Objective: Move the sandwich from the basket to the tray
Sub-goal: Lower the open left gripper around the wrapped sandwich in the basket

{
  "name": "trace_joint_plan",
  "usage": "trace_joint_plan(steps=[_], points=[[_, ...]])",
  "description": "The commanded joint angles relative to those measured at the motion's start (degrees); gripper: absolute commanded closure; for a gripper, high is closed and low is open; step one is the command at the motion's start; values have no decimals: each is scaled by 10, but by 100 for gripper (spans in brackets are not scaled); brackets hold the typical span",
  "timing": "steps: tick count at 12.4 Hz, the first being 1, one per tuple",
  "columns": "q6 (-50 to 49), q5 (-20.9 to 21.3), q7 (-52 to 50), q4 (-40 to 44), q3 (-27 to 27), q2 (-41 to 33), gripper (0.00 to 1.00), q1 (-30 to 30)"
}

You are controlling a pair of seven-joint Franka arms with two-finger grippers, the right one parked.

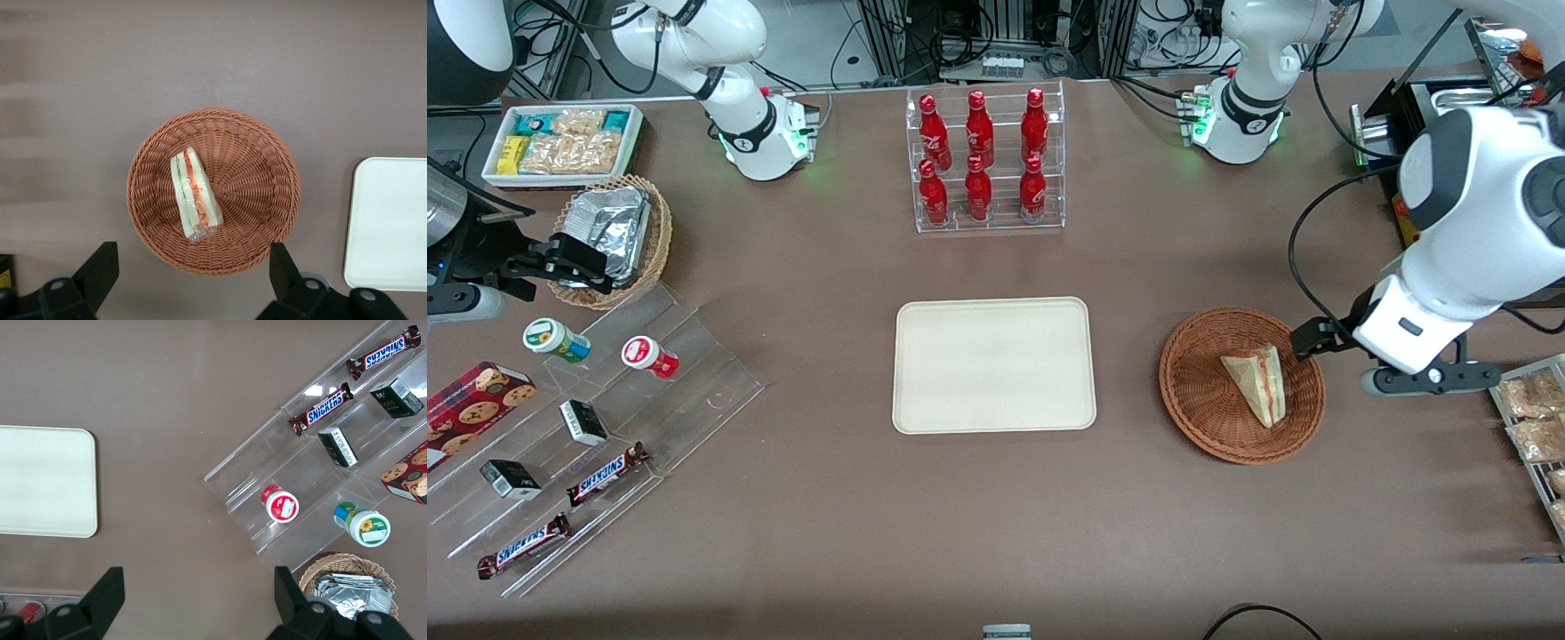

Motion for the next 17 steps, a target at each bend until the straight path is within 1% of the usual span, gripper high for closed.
trace_joint_plan(steps=[1, 4, 7, 8, 10, 13, 15, 17], points=[[43, 10, 0, -43, -1, -14, 0, -1], [141, 10, -50, -135, -1, -33, 0, -2], [154, 9, -63, -162, -1, -37, 0, -1], [166, 9, -73, -183, 0, -45, 0, 1], [211, 9, -113, -228, 4, -62, 0, 3], [305, 9, -178, -303, 12, -72, 0, 3], [332, 9, -200, -316, 12, -63, 0, 2], [332, 10, -201, -317, 12, -51, 0, -1]])
